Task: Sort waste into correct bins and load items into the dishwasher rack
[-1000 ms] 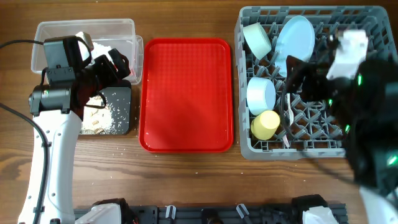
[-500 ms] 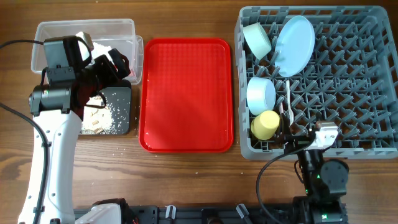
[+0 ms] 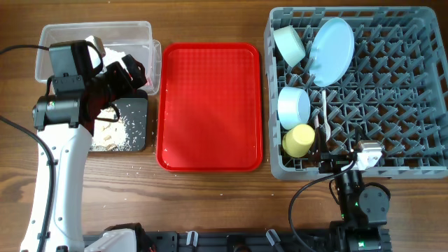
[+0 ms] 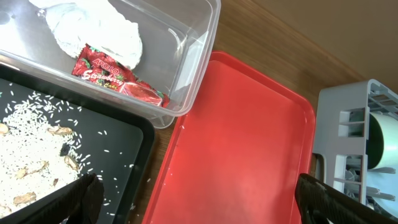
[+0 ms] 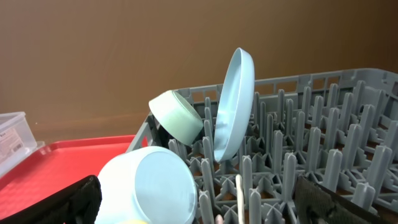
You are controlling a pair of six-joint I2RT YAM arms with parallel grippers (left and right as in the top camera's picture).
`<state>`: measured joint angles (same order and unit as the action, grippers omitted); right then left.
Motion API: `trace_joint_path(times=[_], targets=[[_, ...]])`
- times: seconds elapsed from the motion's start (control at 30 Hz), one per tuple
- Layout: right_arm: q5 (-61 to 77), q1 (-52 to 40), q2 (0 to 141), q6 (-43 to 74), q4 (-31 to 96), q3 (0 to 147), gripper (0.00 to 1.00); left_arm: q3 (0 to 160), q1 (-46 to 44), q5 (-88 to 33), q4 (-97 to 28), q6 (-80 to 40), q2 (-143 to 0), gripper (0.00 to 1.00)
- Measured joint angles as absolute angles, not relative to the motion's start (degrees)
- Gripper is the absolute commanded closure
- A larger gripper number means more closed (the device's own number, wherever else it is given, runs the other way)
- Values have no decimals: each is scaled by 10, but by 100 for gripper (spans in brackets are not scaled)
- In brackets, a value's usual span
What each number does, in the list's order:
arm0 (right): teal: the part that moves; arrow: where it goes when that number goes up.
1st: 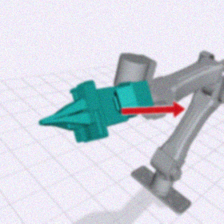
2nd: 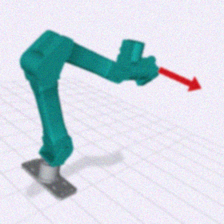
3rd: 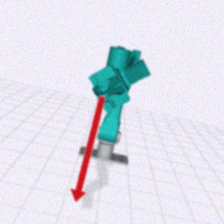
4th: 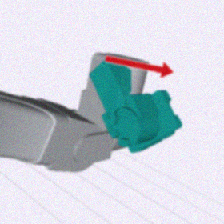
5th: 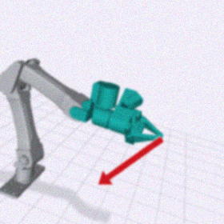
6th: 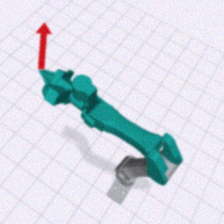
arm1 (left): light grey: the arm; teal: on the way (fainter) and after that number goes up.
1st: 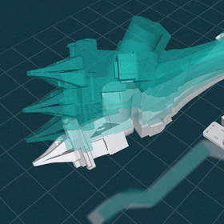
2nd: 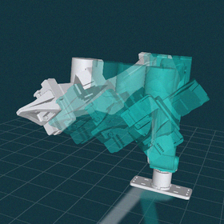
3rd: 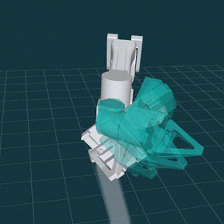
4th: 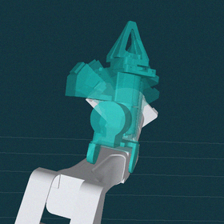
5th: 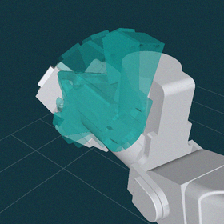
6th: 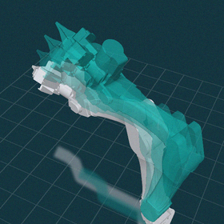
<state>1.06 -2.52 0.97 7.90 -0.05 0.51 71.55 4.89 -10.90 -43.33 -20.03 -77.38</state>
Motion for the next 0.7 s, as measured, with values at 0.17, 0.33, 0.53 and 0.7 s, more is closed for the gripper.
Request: trace_joint_path(times=[0.17, 0.33, 0.53, 0.7], targets=[[11, -25, 10, 79, -1, 5, 0, 715, 49, -109, -433, -200, -774, 0], [11, -25, 10, 79, -1, 5, 0, 715, 49, -109, -433, -200, -774, 0], [11, -25, 10, 79, -1, 5, 0, 715, 49, -109, -433, -200, -774, 0], [11, -25, 10, 79, -1, 5, 0, 705, 49, -109, -432, -200, -764, 0]])
